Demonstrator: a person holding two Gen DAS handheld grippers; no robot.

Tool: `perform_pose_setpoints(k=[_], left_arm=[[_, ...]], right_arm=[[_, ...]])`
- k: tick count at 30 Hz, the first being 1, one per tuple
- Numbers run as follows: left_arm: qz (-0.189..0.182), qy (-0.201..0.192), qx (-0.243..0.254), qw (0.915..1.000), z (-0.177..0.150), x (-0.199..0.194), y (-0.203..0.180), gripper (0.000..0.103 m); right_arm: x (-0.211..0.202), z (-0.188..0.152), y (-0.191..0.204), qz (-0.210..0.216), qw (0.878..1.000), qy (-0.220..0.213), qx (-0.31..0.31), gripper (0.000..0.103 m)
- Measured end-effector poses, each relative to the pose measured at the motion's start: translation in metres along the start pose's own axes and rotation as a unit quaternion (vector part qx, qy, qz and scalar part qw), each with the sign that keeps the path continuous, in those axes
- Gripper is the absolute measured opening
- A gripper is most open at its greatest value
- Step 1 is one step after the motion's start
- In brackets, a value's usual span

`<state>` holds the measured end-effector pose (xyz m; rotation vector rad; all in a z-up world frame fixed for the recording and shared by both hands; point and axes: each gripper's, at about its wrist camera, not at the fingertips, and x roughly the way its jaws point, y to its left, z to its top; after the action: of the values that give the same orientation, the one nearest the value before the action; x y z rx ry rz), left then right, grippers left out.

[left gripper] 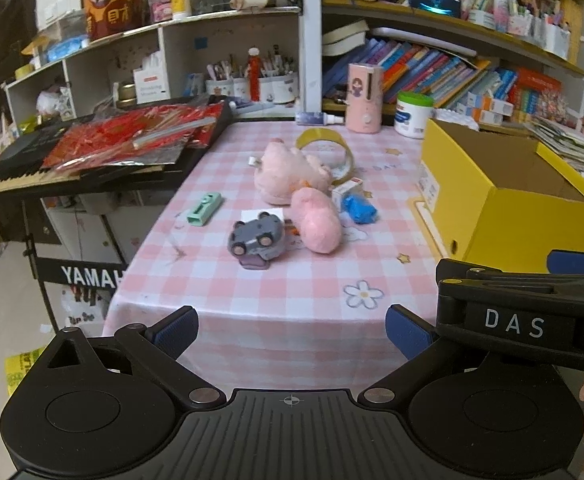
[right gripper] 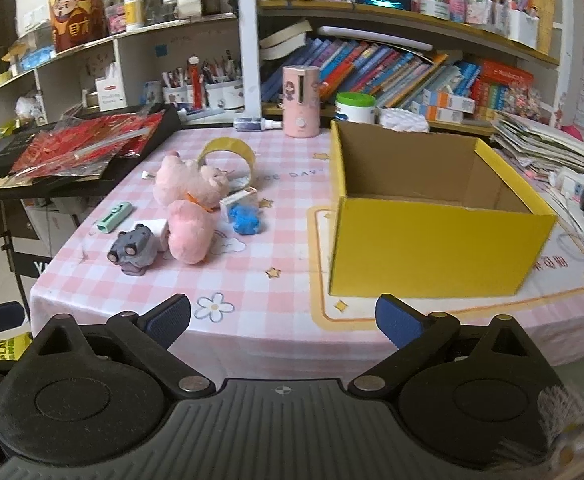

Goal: Organize objects
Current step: 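Move both tools toward the toys on the table, then grasp the pink plush pig with the right tool while the left tool grasps the grey toy car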

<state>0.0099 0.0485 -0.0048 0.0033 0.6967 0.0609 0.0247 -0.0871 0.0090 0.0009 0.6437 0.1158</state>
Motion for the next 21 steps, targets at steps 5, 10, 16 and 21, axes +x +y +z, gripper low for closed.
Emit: perform_pose_setpoints(k=[5, 10, 16, 21], left_arm=[[0.007, -0.002, -0.018, 0.9998, 0.006, 0.011, 0.011, 0.101], [0.033, -0.009, -0.02, 0.9992, 0.013, 0.025, 0.021, 0.101], [0.045, 0.006, -0.023, 0.9987, 0.022, 0.046, 0.026, 0.101], [0.056, 0.029, -0.027, 0.9976, 0.029, 0.069, 0.03, 0.101]], right_arm=[[0.013, 0.01, 0.009, 0.027, 0.999, -0.006, -0.017, 0.091], [0.03, 0.023, 0.018, 0.05, 0.998, -0.006, -0.035, 0.089], [0.06, 0.045, 0.025, 0.083, 0.996, 0.001, -0.042, 0.082], [0.099, 0.066, 0.028, 0.11, 0.993, 0.038, -0.031, 0.076]])
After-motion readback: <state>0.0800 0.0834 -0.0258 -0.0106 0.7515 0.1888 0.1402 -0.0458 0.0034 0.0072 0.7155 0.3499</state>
